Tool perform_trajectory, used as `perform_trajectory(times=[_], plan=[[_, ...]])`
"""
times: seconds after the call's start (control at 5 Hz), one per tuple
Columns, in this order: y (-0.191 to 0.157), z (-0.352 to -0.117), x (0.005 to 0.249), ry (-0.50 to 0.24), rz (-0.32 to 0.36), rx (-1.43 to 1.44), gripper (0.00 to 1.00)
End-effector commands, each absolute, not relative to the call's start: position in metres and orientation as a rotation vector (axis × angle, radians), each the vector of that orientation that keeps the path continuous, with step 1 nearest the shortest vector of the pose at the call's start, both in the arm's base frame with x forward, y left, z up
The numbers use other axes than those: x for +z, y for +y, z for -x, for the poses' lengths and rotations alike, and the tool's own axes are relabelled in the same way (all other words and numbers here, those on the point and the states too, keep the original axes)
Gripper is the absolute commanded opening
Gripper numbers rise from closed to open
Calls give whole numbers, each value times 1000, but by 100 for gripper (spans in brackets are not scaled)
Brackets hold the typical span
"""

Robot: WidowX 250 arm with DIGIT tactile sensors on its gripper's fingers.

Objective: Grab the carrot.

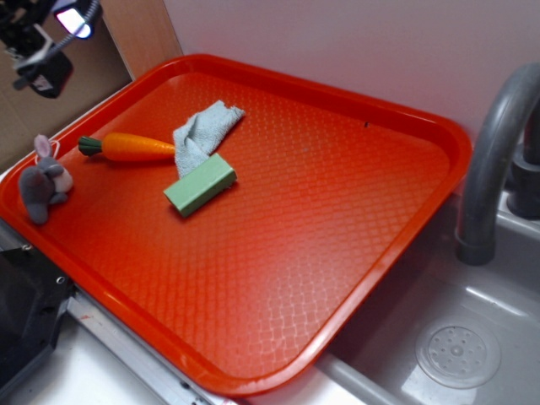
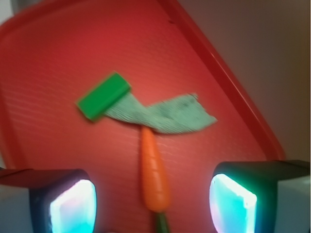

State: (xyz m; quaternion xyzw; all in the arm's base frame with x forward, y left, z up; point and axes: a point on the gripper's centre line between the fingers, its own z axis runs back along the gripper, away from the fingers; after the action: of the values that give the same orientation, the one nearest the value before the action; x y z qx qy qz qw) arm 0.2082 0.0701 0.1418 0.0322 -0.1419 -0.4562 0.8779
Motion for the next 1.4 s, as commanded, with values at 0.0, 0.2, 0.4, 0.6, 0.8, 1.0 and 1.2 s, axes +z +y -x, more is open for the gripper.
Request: perform_trajectory(times=[0.0, 0.2, 0.4, 0.6, 0.8, 1.0, 1.2], plan=[[73, -219, 116, -174, -136, -942, 100], [74, -219, 96, -120, -133, -931, 100], [77, -218, 77, -50, -143, -922, 100], [85, -215, 62, -3, -141, -905, 100], [89, -213, 40, 68, -145, -910, 100], [86, -211, 23, 110, -128, -926, 100], [82, -212, 11, 128, -116, -961, 100]])
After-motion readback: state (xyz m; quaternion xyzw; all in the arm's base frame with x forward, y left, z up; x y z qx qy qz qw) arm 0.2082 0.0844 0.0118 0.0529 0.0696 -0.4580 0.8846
